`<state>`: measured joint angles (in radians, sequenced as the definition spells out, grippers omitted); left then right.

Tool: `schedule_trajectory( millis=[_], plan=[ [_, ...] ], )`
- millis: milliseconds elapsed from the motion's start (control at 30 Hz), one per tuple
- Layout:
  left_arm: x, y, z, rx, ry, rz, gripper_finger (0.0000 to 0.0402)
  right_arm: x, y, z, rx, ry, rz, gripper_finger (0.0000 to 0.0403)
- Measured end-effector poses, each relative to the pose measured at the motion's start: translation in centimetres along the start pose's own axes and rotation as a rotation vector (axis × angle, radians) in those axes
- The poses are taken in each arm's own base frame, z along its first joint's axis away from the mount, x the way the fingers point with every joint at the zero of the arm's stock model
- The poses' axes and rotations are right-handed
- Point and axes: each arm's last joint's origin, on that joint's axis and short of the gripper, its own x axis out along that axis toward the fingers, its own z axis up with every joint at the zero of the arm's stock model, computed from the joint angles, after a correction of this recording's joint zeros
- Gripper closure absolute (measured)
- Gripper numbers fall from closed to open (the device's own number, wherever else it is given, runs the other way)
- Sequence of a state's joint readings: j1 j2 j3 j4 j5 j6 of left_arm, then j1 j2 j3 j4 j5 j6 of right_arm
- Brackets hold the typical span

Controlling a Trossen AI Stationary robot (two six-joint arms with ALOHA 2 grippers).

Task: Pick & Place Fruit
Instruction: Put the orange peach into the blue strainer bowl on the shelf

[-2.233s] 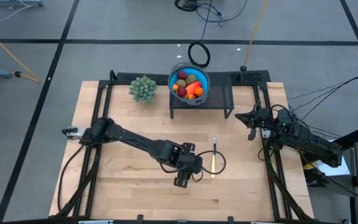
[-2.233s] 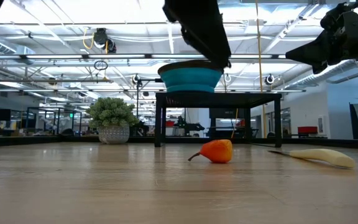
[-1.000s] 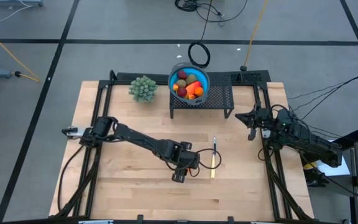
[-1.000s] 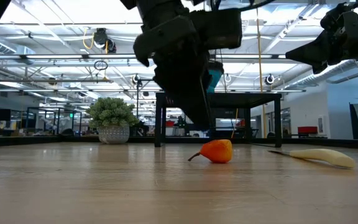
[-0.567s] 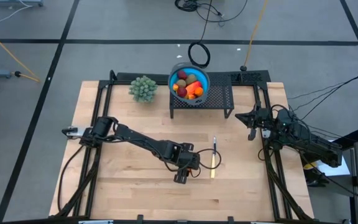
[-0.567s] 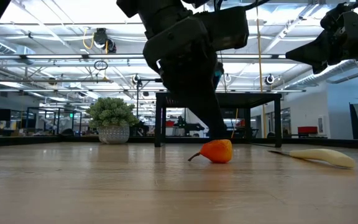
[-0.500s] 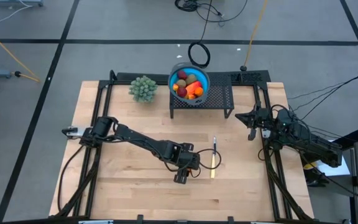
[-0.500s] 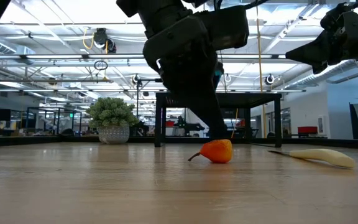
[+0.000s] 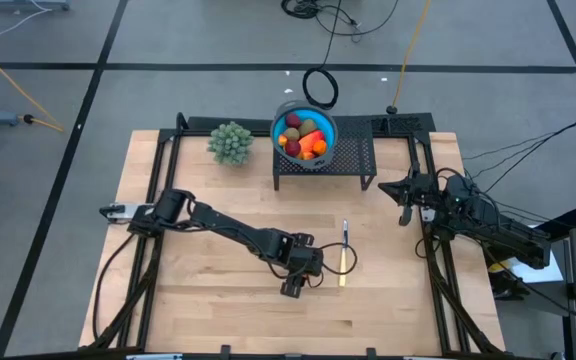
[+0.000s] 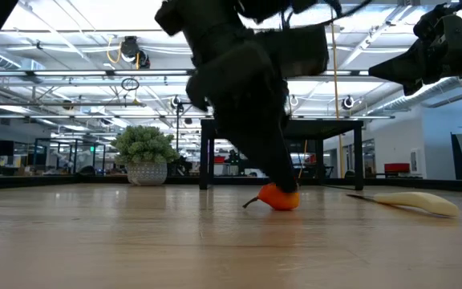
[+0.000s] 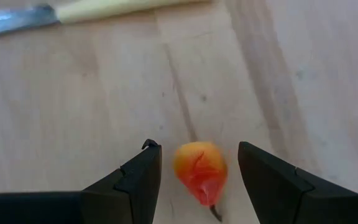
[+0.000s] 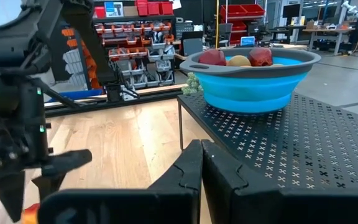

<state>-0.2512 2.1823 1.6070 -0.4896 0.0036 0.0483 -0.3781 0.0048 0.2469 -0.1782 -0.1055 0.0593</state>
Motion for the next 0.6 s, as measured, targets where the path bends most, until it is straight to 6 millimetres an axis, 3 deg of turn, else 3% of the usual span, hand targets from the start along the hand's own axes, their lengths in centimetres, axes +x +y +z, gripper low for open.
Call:
schedule_trajectory(
  millis=[133, 600],
  plan=[
    [1.07, -0.11, -0.48, -0.005, 0.027, 0.023, 0.0188, 0.00, 0.00, -0.09, 0.001, 0.010, 0.000, 0.0403],
    [1.02, -0.03, -0.50, 0.002, 0.032, 0.036, 0.0188, 0.00, -0.02, -0.33, 0.003, 0.033, -0.002, 0.0403]
  ],
)
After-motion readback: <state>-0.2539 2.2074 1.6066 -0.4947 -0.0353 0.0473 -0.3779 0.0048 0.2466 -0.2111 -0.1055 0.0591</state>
